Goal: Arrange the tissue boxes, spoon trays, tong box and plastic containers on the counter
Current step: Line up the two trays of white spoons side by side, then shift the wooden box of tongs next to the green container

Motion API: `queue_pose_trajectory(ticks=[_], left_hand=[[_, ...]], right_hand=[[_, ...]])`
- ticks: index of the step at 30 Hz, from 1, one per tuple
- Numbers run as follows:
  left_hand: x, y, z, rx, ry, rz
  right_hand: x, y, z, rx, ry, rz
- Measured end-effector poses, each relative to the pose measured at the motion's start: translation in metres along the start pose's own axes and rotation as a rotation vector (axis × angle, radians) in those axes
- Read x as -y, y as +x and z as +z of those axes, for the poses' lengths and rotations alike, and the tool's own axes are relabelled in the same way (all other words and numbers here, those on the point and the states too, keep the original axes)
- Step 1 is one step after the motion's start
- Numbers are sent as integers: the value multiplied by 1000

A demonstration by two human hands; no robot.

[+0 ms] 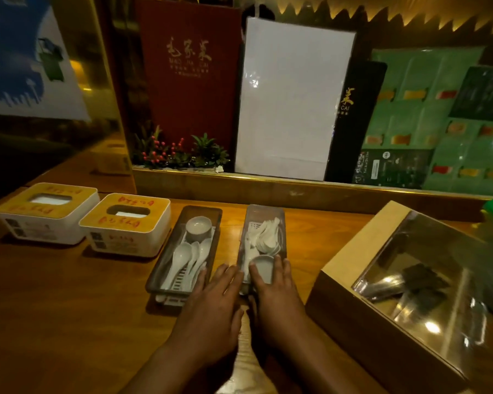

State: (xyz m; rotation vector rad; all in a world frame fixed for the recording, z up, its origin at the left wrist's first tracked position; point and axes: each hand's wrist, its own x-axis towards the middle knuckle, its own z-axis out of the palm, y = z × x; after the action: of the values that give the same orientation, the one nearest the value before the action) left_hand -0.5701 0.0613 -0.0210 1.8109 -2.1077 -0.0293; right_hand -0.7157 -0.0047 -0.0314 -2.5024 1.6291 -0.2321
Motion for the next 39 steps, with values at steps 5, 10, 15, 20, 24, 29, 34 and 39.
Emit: queue_pose_trajectory(ticks=[5,10,15,20,24,29,34,39], left_hand=[[2,-13,3,113,169,-20],[-1,-27,5,148,197,-49],[-8,-37,3,138,195,-93],[-19,-34,-2,139,110,-101],[-52,-33,-10,31,-50,-118],[-143,-28,-14,5,-462,-49],[-231,-17,-1,144,-552,-43],[-303,3,21,190,-484,-214]], right_hand=[[11,-13,3,23,26,-59],[12,-21,0,49,36,-106],[7,-25,-3,63,24,-176],[-17,-56,-48,70,136,-245],[-62,-86,-116,-171,328,-169],[-174,-111,-149,-376,243,141],[-272,-120,-154,-362,279,356],[-337,-108,-156,-324,384,327]])
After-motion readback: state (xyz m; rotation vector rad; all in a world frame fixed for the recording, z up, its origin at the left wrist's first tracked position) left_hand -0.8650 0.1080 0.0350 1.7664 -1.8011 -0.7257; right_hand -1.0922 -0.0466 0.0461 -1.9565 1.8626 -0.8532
